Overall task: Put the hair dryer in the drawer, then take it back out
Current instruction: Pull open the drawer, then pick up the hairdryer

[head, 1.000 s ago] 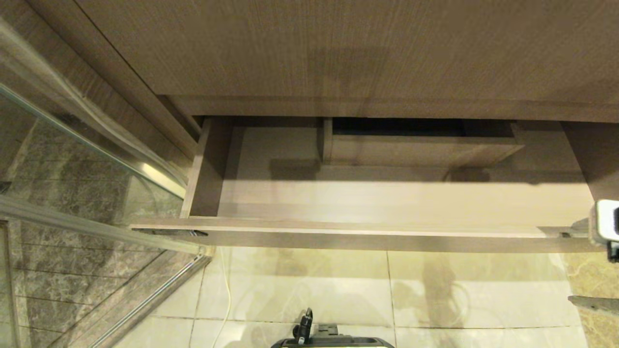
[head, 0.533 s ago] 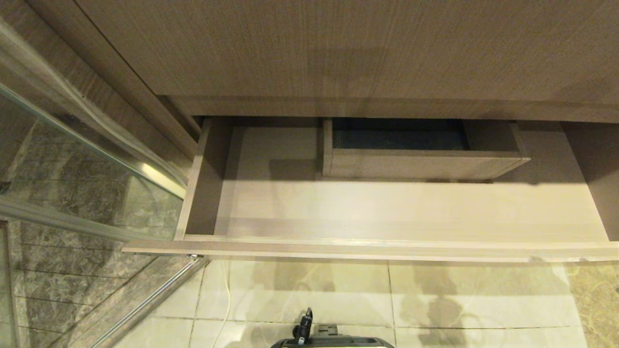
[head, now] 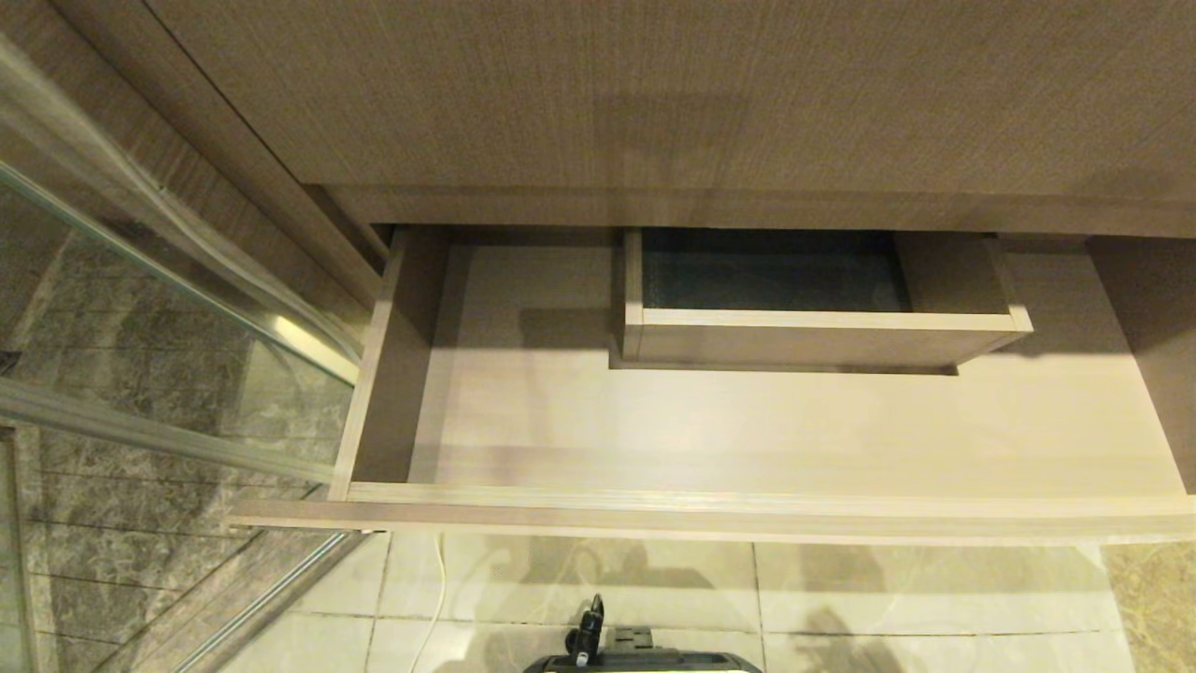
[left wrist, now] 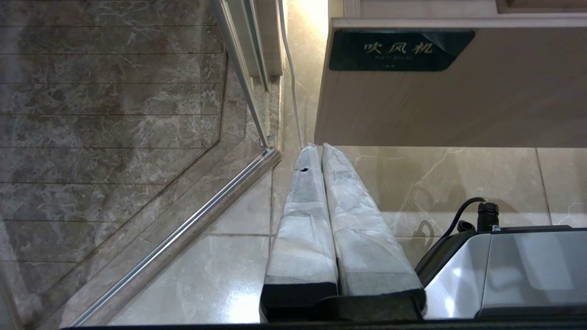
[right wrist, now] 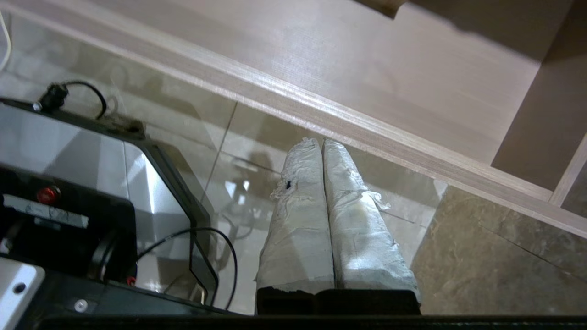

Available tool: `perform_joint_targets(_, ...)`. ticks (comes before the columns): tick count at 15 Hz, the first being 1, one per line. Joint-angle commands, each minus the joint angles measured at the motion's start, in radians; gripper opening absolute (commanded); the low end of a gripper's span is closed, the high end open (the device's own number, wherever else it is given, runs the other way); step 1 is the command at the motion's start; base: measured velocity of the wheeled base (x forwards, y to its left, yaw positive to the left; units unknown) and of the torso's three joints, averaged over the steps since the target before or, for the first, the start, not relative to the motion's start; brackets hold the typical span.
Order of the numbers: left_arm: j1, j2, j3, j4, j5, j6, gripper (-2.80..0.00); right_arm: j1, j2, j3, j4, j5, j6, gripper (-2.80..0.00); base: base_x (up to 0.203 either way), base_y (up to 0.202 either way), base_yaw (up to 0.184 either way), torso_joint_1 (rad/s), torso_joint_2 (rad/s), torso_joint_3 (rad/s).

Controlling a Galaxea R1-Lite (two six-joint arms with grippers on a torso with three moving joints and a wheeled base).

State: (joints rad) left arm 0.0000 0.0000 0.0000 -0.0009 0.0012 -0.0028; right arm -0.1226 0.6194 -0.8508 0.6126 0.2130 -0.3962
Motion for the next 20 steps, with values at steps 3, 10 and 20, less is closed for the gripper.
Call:
perform_joint_targets(3,0.000,-0.002,0.002,-0.001,0.000,0.000,-2.80,0.006,-0.048,0.007,-0.060,-0.065,0.040,-2.80,0.000,0.000,0.000,0.000,0.00,0.000)
perform_joint_targets(10,0.000,-0.001,0.002,-0.001,0.000,0.000,-2.80,0.026,-0.152,0.017,-0.154,-0.149,0.143,-2.80,0.000,0.000,0.000,0.054,-0.05,-0.011)
perform_joint_targets(20,0.000,-0.002,0.002,-0.001,0.000,0.000,-2.80,0.026,-0.175,0.052,-0.160,-0.145,0.125,-2.80,0.000,0.000,0.000,0.184,-0.34,-0.152)
